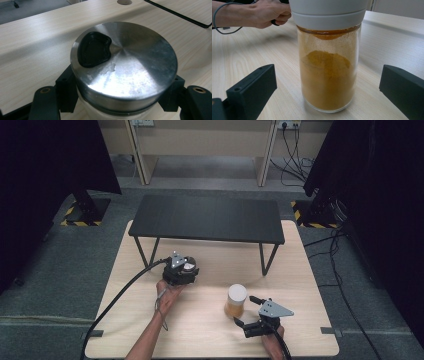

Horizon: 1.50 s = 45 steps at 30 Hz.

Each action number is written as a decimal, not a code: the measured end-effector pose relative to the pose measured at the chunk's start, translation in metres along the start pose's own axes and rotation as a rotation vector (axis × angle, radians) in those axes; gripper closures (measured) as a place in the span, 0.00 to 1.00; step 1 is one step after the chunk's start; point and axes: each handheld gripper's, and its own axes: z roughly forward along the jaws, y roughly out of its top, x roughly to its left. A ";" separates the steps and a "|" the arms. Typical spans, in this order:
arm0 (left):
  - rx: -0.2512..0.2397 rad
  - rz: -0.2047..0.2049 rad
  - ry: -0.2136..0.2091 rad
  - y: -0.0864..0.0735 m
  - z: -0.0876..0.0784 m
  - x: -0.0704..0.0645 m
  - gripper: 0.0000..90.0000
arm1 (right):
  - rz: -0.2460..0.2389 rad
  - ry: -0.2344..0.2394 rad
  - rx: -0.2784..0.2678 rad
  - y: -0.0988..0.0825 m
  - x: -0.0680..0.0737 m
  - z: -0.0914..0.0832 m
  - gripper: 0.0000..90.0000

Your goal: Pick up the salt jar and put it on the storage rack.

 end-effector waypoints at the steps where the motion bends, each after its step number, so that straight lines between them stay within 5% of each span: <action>1: 0.002 0.008 0.002 0.000 -0.001 0.000 0.35 | 0.001 0.000 -0.001 0.000 0.000 0.000 0.01; 7: -0.010 0.031 -0.027 0.001 -0.013 0.001 0.35 | -0.001 0.001 -0.001 0.000 0.000 0.000 0.01; 20: -0.028 0.009 -0.134 0.029 -0.078 0.027 0.35 | -0.005 -0.003 0.001 0.000 0.001 0.000 0.01; 32: -0.015 0.101 -0.174 0.088 -0.139 0.028 0.35 | -0.007 -0.001 0.004 0.001 0.001 0.000 0.01; 40: -0.039 0.073 -0.202 0.125 -0.156 0.034 0.35 | -0.005 0.003 -0.002 0.000 0.000 0.000 0.01; 45: -0.034 0.060 -0.182 0.150 -0.160 0.039 0.35 | -0.005 0.004 -0.002 0.000 0.000 0.000 0.01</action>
